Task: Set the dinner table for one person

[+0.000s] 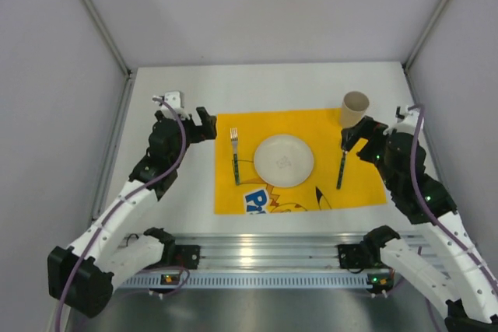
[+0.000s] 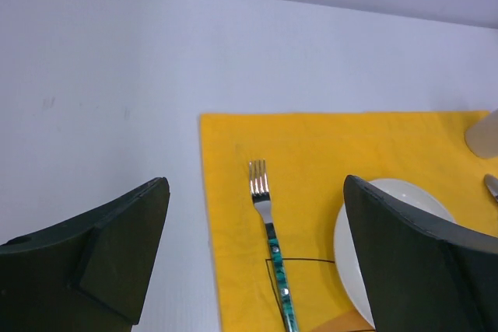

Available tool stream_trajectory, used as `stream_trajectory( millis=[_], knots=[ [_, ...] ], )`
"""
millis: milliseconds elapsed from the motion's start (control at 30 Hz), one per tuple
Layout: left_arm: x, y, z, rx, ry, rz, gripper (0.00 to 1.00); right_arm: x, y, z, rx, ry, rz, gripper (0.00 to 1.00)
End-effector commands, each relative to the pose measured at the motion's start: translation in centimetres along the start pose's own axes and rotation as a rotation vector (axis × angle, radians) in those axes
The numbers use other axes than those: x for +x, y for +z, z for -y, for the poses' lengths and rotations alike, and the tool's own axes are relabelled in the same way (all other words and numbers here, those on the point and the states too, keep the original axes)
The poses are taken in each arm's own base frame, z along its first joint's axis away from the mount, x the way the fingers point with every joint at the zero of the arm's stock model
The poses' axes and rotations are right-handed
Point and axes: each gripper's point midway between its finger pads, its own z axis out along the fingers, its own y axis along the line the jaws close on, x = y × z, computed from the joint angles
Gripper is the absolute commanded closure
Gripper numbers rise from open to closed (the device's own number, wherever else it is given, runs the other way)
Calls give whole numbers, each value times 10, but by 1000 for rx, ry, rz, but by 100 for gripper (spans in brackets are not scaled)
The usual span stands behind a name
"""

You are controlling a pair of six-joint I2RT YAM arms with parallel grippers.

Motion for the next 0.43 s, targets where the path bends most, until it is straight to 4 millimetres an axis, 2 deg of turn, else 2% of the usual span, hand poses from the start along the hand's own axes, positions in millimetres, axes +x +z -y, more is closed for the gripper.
stream_trajectory(
  millis=[0, 200, 333, 400],
  knots=[
    [-39, -3, -3, 7, 56, 246, 1, 20, -8, 20, 54, 34, -28, 0],
    [-35, -13, -13, -37, 51, 222, 2, 16, -19, 28, 63, 30, 4, 0],
    [-32, -16, -16, -48, 65, 217, 1, 15, -17, 19, 28, -17, -26, 0],
    [-28, -15, -27, -102, 72, 215, 1, 11, -17, 19, 45, -18, -30, 0]
  ],
)
